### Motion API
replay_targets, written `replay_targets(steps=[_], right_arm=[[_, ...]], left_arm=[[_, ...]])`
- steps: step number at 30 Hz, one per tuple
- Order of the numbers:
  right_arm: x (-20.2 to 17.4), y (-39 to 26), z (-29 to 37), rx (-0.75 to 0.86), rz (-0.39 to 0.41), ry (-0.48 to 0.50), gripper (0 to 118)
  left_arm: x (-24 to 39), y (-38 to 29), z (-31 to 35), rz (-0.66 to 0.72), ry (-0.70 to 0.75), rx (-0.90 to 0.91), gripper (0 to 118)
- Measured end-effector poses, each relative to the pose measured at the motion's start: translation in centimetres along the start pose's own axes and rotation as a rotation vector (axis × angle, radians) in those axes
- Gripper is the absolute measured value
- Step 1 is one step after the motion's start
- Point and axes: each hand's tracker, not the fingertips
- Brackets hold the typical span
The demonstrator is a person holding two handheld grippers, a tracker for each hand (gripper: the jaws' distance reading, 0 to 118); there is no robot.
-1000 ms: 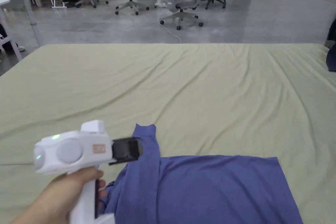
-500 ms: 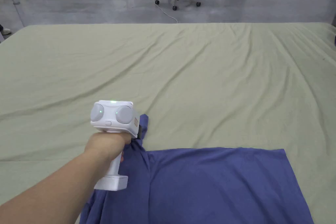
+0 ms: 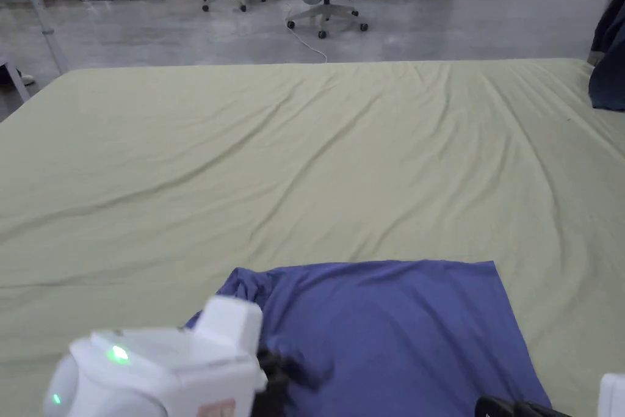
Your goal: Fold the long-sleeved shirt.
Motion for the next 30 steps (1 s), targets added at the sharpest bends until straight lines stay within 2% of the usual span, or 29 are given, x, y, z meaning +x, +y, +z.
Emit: replay_targets(steps=[3, 6, 8, 10, 12, 13, 16, 17, 18, 19, 20, 21, 24, 26, 28, 29, 30], right_arm=[[-0.6, -0.7, 0.6, -0.001, 0.006, 0.006, 3], [-1.1, -1.3, 0.8, -0.018, 0.014, 0.003, 3], [-1.3, -1.7, 1.0, -0.032, 0.022, -0.002, 3], [-1.4, -1.9, 0.9, -0.043, 0.029, -0.006, 3], [-1.2, -2.0, 1.0, -0.042, 0.024, -0.004, 3], [-1.2, -2.0, 1.0, -0.039, 0.016, -0.002, 3], [-0.8, -1.8, 0.9, -0.031, -0.01, 0.006, 3], [-0.7, -1.7, 0.7, -0.031, -0.016, 0.007, 3], [-0.6, -1.7, 0.3, -0.032, -0.022, 0.008, 3], [-0.3, -1.5, -0.1, -0.035, -0.028, 0.009, 3], [-0.2, -1.4, -0.5, -0.039, -0.032, 0.008, 3], [-0.1, -1.3, -1.0, -0.044, -0.035, 0.002, 3], [0.4, -0.8, -2.3, -0.058, -0.039, -0.006, 3], [0.7, -0.4, -3.0, -0.061, -0.048, -0.011, 3], [1.3, 0.0, -3.6, -0.058, -0.055, -0.01, 3], [1.5, 0.3, -3.9, -0.057, -0.06, -0.014, 3], [1.7, 0.5, -4.3, -0.056, -0.063, -0.018, 3]], left_arm=[[1.2, -5.2, -3.5, 0.036, 0.019, -0.119, 0], [0.0, -7.8, -6.6, 0.193, 0.034, -0.178, 0], [-1.0, -8.7, -8.1, 0.273, 0.047, -0.192, 6], [-1.7, -7.9, -7.9, 0.343, 0.058, -0.164, 52], [-1.3, -6.6, -5.3, 0.281, 0.117, -0.016, 113], [-1.2, -5.9, -3.5, 0.247, 0.125, 0.069, 118], [-1.2, -4.8, 0.8, 0.29, 0.149, 0.29, 118], [-1.3, -4.8, 1.3, 0.306, 0.168, 0.313, 118], [-1.3, -4.9, 1.6, 0.322, 0.186, 0.281, 113], [-1.4, -5.2, 1.3, 0.328, 0.181, 0.199, 95], [-1.4, -5.7, 1.0, 0.326, 0.176, 0.135, 57], [-1.5, -6.3, 0.3, 0.335, 0.148, 0.102, 2], [-2.6, -6.3, -2.0, 0.467, 0.014, 0.047, 3], [-4.2, -4.0, -3.0, 0.448, -0.012, 0.063, 9], [-5.6, 0.4, -3.8, 0.341, 0.119, 0.138, 21], [-6.6, 2.5, -4.8, 0.304, 0.184, 0.163, 59], [-8.3, 4.7, -6.0, 0.29, 0.223, 0.181, 112]])
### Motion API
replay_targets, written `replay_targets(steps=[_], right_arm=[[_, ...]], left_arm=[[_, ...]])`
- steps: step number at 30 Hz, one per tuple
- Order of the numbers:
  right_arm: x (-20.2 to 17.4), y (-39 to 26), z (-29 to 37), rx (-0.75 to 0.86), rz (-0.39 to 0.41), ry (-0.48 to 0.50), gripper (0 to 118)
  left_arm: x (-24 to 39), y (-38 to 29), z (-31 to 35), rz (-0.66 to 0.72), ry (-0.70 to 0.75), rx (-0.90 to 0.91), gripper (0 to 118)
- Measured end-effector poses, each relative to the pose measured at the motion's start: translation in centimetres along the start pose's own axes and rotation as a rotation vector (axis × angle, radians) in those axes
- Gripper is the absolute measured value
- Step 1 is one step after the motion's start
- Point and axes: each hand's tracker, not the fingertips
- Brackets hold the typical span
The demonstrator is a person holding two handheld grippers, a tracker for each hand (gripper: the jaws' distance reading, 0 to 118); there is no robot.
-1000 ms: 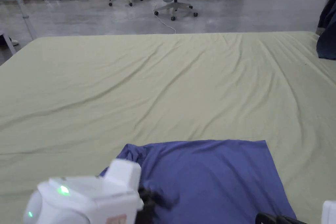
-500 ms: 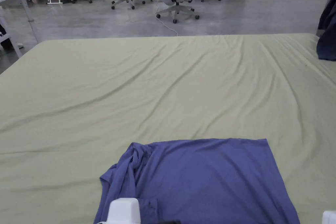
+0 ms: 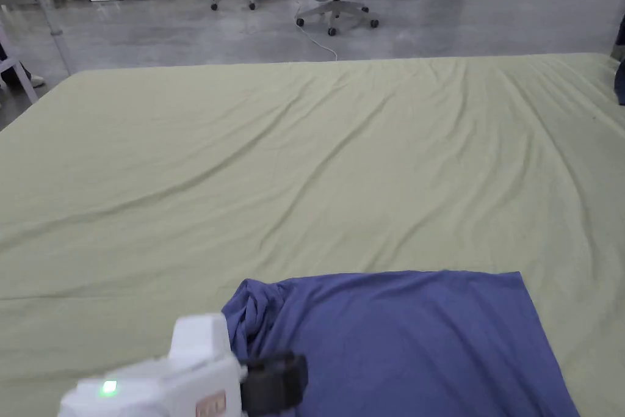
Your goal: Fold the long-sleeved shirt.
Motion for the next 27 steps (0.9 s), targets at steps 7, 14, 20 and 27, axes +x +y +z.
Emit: replay_targets(steps=[7, 14, 20, 27], right_arm=[[3.0, 3.4, -4.2, -0.023, 0.012, -0.05, 3], [6.3, 11.5, -10.7, -0.083, 0.093, -0.204, 3], [11.5, 20.0, -19.1, -0.142, 0.052, -0.286, 118], [14.9, 21.0, -27.0, -0.328, 0.107, -0.474, 105]], left_arm=[[-4.2, 8.3, -15.9, 0.036, 0.244, -0.171, 111], [-3.3, 6.1, -17.3, -0.094, 0.185, -0.194, 22], [-4.6, 7.3, -13.5, -0.008, 0.058, -0.105, 12], [-4.1, 7.8, -10.1, -0.024, -0.018, -0.051, 12]])
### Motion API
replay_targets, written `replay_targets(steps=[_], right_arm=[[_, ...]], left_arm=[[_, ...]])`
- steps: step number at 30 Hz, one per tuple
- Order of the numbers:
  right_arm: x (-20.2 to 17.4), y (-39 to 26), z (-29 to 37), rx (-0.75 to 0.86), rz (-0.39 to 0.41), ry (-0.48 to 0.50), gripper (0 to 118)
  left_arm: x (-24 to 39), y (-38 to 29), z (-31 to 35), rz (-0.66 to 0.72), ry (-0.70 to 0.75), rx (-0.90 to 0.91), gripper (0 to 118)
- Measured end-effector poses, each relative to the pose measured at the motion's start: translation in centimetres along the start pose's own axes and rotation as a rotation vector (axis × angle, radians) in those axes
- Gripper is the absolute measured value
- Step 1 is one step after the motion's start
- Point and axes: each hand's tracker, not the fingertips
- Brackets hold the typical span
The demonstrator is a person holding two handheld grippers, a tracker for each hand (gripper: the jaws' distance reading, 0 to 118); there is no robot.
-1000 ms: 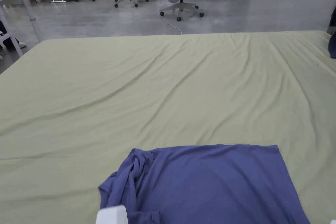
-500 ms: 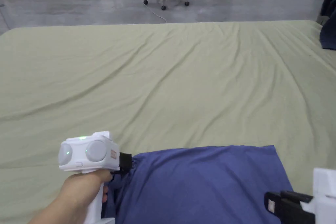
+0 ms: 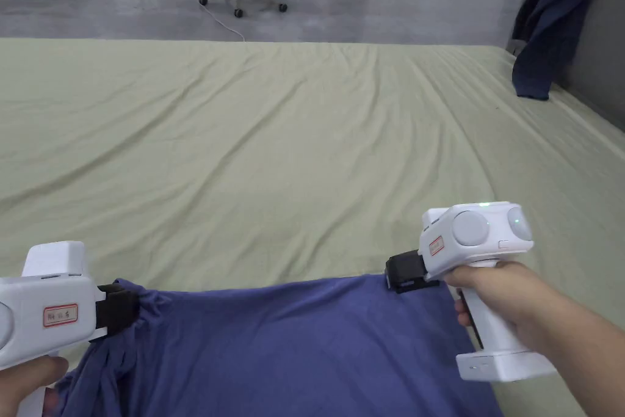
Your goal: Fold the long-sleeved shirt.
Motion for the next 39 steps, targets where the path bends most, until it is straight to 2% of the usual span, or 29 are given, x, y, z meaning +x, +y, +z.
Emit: replay_targets(steps=[2, 3, 4, 5, 6, 7, 9, 10, 13, 15, 17, 19, 20, 22, 26, 29, 31, 33, 39], right_arm=[[-0.5, -0.1, -0.8, -0.032, -0.049, -0.017, 99], [-0.8, -0.2, 0.0, 0.013, -0.015, -0.025, 98], [-1.4, -0.3, 0.9, 0.02, 0.017, -0.058, 90], [-1.8, -0.6, 1.7, 0.043, 0.032, -0.066, 73], [-2.5, -1.1, 2.5, 0.072, 0.056, -0.062, 32], [-2.8, -1.6, 3.1, 0.068, 0.09, -0.02, 5], [-3.0, -3.3, 5.6, 0.101, 0.057, 0.093, 5], [-2.9, -4.4, 7.1, 0.146, 0.036, 0.103, 5], [-3.3, -8.3, 13.3, 0.309, 0.061, 0.109, 5], [-3.6, -12.1, 18.1, 0.435, 0.029, 0.134, 5], [-4.2, -16.2, 23.3, 0.545, 0.014, 0.091, 5], [-4.4, -19.3, 28.0, 0.622, -0.018, 0.172, 5], [-4.5, -20.4, 30.1, 0.662, -0.002, 0.191, 5], [-4.6, -21.3, 34.1, 0.741, 0.001, 0.145, 5], [-3.9, -20.3, 40.0, 0.828, -0.03, 0.21, 5], [-3.9, -17.9, 44.0, 0.912, -0.001, 0.184, 5], [-3.8, -15.7, 46.6, 0.948, -0.012, 0.174, 5], [-3.8, -13.3, 49.3, 1.008, -0.021, 0.206, 5], [-3.9, -3.5, 56.0, 1.08, -0.02, 0.176, 5]], left_arm=[[-0.4, 0.2, -0.1, -0.011, -0.008, 0.005, 12], [-0.5, 0.2, 0.0, -0.007, -0.021, 0.007, 12], [-0.5, 0.3, 0.1, 0.004, -0.032, 0.006, 12], [-0.7, 0.2, 0.3, 0.02, -0.037, 0.007, 12], [-0.8, 0.1, 0.8, 0.036, -0.037, 0.018, 12], [-0.7, 0.0, 1.4, 0.042, -0.038, 0.033, 12], [-0.6, -0.4, 3.1, 0.051, -0.043, 0.066, 12], [-0.5, -0.7, 4.2, 0.056, -0.048, 0.087, 12], [-0.5, -1.9, 8.2, 0.107, -0.088, 0.156, 12], [0.0, -3.2, 11.4, 0.091, -0.056, 0.229, 12], [0.5, -5.1, 14.6, 0.063, 0.005, 0.308, 12], [0.9, -6.5, 18.0, 0.12, -0.001, 0.363, 12], [1.1, -6.9, 19.7, 0.141, -0.025, 0.4, 12], [1.9, -7.3, 23.4, 0.144, -0.023, 0.47, 12], [2.8, -4.6, 29.0, 0.169, -0.11, 0.563, 12], [3.7, -0.9, 32.6, 0.121, -0.139, 0.645, 12], [4.2, 2.1, 34.4, 0.078, -0.135, 0.695, 12], [4.6, 5.0, 36.1, 0.063, -0.138, 0.745, 12], [5.0, 15.0, 39.0, 0.014, -0.19, 0.865, 12]])
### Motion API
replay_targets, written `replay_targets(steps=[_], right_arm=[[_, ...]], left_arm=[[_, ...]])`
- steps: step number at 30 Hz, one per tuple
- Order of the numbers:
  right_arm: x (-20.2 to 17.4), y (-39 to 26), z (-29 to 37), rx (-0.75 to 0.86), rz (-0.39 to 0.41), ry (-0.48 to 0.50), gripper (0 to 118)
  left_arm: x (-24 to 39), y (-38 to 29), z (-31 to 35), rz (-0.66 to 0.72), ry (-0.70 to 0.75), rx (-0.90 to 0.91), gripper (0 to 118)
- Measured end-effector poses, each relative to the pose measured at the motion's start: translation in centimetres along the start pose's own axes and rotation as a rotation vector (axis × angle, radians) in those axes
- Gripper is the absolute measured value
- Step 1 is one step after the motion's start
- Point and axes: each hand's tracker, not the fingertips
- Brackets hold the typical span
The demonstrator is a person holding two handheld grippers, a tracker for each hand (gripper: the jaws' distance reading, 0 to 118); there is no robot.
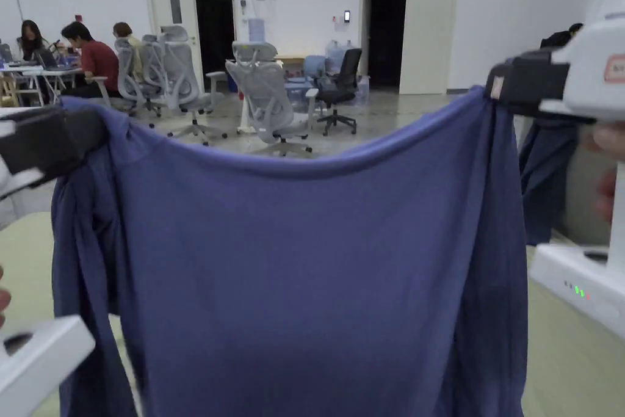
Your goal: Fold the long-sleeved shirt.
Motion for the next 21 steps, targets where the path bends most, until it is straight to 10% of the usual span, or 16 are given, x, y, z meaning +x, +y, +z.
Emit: replay_targets(steps=[12, 21], right_arm=[[-1.9, 17.0, -13.2, 0.016, -0.008, -0.064, 5], [-0.6, 18.1, -20.3, 0.018, -0.107, -0.154, 5]], left_arm=[[-0.6, 14.8, -13.5, -0.032, 0.0, 0.154, 12], [0.3, 15.3, -20.5, -0.104, 0.09, 0.105, 12]])
